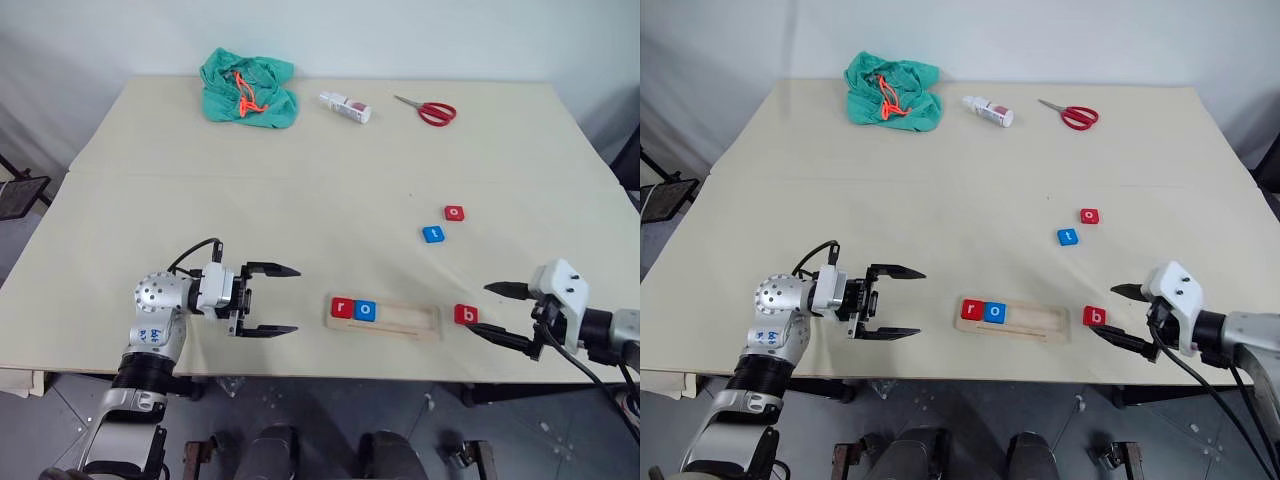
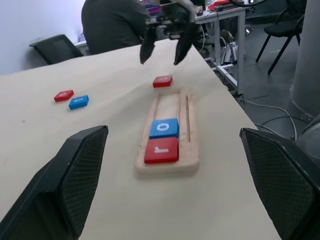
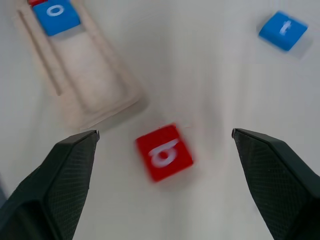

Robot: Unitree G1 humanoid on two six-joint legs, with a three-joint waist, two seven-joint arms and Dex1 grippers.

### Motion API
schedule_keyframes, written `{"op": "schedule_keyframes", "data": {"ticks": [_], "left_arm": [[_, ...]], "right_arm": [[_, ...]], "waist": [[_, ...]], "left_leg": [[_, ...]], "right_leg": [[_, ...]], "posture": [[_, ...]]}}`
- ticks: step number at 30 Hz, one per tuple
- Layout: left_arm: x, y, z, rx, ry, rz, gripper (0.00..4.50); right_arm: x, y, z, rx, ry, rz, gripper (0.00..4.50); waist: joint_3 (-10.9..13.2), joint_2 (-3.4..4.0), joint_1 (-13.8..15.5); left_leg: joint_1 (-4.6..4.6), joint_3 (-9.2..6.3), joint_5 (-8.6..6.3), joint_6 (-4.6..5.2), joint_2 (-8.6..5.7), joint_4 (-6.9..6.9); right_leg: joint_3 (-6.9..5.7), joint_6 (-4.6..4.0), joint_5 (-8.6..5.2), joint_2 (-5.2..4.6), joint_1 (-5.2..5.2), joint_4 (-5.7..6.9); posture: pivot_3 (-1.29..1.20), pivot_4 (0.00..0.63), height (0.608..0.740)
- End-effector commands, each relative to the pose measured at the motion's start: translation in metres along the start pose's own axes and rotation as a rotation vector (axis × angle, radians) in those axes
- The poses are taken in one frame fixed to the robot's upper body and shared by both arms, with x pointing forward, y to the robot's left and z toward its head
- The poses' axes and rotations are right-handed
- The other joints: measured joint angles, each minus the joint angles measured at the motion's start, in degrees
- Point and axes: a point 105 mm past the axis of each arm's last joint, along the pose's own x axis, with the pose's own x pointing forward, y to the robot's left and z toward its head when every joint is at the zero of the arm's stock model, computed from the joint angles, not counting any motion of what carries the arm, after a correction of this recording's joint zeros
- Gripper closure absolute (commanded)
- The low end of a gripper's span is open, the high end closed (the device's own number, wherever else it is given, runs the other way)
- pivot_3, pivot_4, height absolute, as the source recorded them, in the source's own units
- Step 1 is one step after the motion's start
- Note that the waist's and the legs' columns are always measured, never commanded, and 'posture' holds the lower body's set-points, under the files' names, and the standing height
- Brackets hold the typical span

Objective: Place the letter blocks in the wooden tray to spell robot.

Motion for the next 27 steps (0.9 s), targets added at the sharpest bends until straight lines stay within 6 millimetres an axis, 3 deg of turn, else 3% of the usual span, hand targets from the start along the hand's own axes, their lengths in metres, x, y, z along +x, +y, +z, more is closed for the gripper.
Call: {"op": "schedule_keyframes", "data": {"ticks": [1,13,16,23,27], "left_arm": [[-0.005,-0.001,0.009,0.032,-0.003,0.021,0.0],[-0.012,-0.005,0.011,0.031,0.02,0.053,0.0],[-0.011,-0.004,0.011,0.033,0.02,0.056,0.0],[-0.009,-0.001,0.01,0.034,0.015,0.049,0.0],[-0.01,-0.001,0.008,0.026,0.009,0.027,0.0]], "right_arm": [[0.002,-0.007,-0.004,-0.051,0.059,0.071,0.05],[0.009,-0.004,-0.019,-0.074,0.123,0.141,0.05],[0.01,-0.006,-0.023,-0.07,0.137,0.13,0.64],[0.011,-0.011,-0.013,-0.083,0.096,0.096,3.03],[0.013,-0.012,0.03,-0.097,-0.006,0.058,3.04]], "waist": [[0.0,-0.01,0.13],[0.0,0.0,1.24],[0.0,0.0,1.22],[0.0,0.0,1.24],[0.0,0.0,1.19]], "left_leg": [[-0.02,-0.01,0.0,0.0,-0.02,0.01],[-0.08,-0.05,0.0,0.0,-0.03,0.16],[-0.07,-0.04,0.0,0.0,-0.02,0.16],[-0.08,-0.04,0.0,0.0,-0.02,0.16],[-0.09,-0.04,0.0,0.0,-0.02,0.16]], "right_leg": [[0.0,0.0,0.0,-0.02,0.0,-0.01],[-0.03,0.0,0.0,-0.04,0.01,-0.02],[-0.03,0.0,0.0,-0.04,0.0,-0.02],[-0.04,0.0,0.0,-0.04,0.01,-0.02],[-0.03,0.0,0.0,-0.04,-0.02,-0.01]], "posture": [[0.0,0.15,0.74],[0.0,0.15,0.74],[0.0,0.15,0.74],[0.0,0.15,0.74],[0.0,0.15,0.74]]}}
